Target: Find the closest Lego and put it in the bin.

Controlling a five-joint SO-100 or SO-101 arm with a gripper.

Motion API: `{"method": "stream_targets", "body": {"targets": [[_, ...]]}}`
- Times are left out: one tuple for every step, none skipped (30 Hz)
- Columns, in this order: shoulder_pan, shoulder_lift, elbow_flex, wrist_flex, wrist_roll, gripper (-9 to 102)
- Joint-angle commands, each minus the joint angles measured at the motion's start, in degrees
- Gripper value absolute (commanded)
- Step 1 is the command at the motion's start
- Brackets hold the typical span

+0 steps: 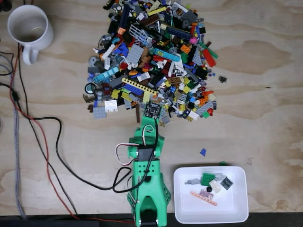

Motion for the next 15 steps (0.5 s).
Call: {"method": "stream_targets", "body": {"targets": [[1.58, -9.05, -3.16, -8.61, 0.09, 9], [1.58, -9.05, -3.16, -8.61, 0.09, 9], [1.58, -9.05, -3.16, -8.61, 0.09, 9], [1.58, -9.14, -3.16, -8.61, 0.09, 9], [1.67, -9.14, -3.25, -8.61, 0.0, 9], [1.67, -9.14, -3.25, -8.61, -0.09, 9], [1.67, -9.32, -3.25, -8.61, -0.09, 9], [1.67, -9.84, -3.25, -8.7, -0.18, 9], [1.76, -10.55, -3.16, -9.23, -0.18, 9], [1.85, -11.25, -3.16, -9.84, 0.0, 9], [1.93, -11.95, -3.16, -10.2, 0.09, 9], [1.93, -12.39, -3.16, -10.46, 0.18, 9], [1.93, -13.1, -3.08, -10.99, 0.35, 9], [1.93, -13.97, -2.9, -11.69, 0.35, 9], [1.93, -15.12, -2.55, -12.83, 0.35, 9]]}}
